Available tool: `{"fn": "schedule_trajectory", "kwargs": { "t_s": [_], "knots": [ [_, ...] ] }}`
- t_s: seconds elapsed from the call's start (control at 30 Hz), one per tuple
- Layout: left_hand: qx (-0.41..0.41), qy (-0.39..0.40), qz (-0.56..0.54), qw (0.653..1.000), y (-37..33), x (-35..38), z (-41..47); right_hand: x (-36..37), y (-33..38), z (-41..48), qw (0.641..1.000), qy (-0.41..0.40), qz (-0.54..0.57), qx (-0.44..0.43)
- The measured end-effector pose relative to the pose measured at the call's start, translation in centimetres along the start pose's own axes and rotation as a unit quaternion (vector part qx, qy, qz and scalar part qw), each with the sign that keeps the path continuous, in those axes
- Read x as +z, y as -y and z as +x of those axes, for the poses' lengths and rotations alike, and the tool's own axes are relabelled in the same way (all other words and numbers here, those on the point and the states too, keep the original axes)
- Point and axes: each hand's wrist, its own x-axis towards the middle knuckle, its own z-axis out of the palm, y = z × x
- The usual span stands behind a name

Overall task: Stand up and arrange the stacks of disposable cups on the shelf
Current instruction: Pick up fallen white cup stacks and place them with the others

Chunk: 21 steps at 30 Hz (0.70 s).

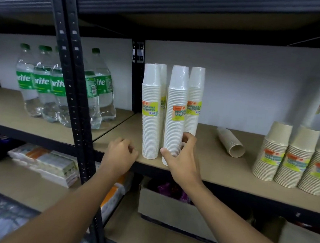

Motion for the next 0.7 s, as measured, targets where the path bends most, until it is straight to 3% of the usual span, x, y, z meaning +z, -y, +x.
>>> {"fn": "schedule_trajectory", "kwargs": {
  "t_s": [0.17,0.7],
  "knots": [
    [0.015,-0.037,0.005,0.999,0.1,1.01,0.01,0.14,-0.56,-0.2,1.0,-0.006,0.02,0.008],
    [0.015,-0.045,0.015,0.999,0.08,1.24,-0.23,0.21,-0.95,-0.34,0.999,0.0,-0.034,0.015]
  ]
}}
